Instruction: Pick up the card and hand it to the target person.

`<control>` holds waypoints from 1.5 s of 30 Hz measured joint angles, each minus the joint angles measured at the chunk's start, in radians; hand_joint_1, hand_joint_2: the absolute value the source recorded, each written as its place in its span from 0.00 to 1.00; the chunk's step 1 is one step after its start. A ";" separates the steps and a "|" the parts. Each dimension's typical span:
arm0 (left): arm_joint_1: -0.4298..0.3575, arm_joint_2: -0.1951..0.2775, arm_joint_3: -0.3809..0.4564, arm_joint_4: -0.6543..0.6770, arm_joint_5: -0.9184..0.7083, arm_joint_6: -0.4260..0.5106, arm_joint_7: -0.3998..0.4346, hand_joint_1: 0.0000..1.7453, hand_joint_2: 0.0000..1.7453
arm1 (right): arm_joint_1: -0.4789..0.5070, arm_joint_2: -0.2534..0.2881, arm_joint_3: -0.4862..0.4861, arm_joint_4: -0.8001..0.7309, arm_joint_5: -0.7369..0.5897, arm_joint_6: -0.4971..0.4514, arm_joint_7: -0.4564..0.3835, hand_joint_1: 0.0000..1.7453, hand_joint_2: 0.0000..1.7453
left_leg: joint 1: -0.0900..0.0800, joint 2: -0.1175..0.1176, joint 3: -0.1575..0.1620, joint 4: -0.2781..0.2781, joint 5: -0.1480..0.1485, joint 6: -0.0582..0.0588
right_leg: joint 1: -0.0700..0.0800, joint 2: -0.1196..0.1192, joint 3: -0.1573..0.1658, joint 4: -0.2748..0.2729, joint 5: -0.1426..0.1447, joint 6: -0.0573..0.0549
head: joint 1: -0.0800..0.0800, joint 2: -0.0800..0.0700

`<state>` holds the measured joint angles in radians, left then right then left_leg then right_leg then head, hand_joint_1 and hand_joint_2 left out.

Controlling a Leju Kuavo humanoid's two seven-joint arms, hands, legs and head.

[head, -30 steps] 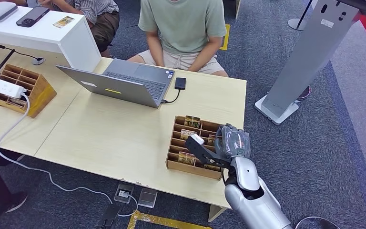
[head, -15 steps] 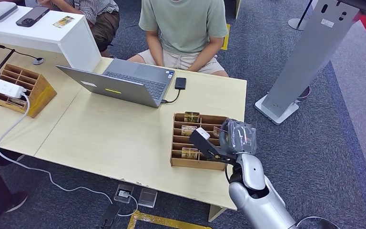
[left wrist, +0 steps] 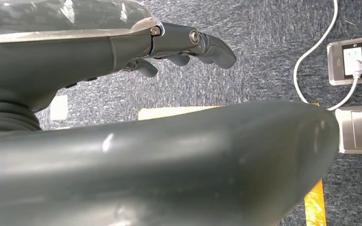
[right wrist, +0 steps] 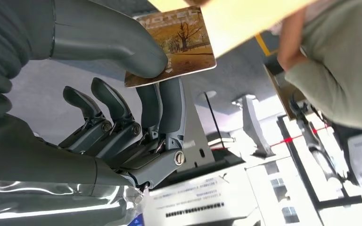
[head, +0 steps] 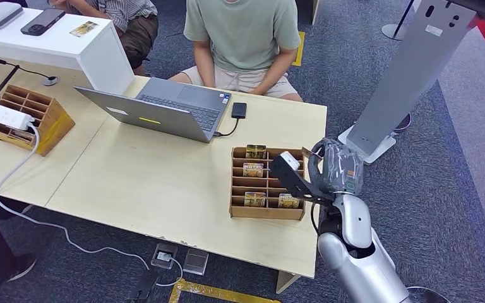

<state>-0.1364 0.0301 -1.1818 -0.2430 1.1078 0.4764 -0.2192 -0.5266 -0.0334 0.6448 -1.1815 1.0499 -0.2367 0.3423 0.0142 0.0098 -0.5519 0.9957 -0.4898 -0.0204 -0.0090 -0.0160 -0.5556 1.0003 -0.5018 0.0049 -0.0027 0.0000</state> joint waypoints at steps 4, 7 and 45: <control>0.001 0.000 0.000 0.000 0.001 0.001 -0.001 0.00 0.00 | -0.018 -0.008 -0.027 -0.046 -0.003 -0.023 -0.021 0.87 1.00 | 0.000 0.000 0.000 0.000 0.000 0.000 | 0.000 0.000 0.000 0.000 0.000 0.000 | 0.000 0.000; 0.001 0.000 0.000 0.000 0.002 0.001 -0.003 0.00 0.00 | -0.041 -0.010 -0.047 -0.071 -0.017 -0.039 -0.045 0.87 1.00 | 0.000 0.000 0.000 0.000 0.000 0.000 | 0.000 0.000 0.000 0.000 0.000 0.000 | 0.000 0.000; -0.002 -0.023 -0.011 -0.001 -0.027 0.017 0.011 0.00 0.00 | -0.418 0.215 -0.071 0.561 0.110 -0.210 -0.180 0.00 1.00 | 0.000 0.000 -0.001 0.000 0.000 0.000 | 0.000 0.000 0.000 0.000 0.000 0.000 | 0.000 0.000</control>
<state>-0.1389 0.0073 -1.1929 -0.2441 1.0808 0.4935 -0.2079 -0.9447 0.1816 0.5740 -0.6204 1.1596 -0.4472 0.1624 0.0143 0.0094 -0.5532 0.9956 -0.4897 -0.0204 -0.0089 -0.0162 -0.5561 1.0007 -0.5017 0.0049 -0.0028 0.0000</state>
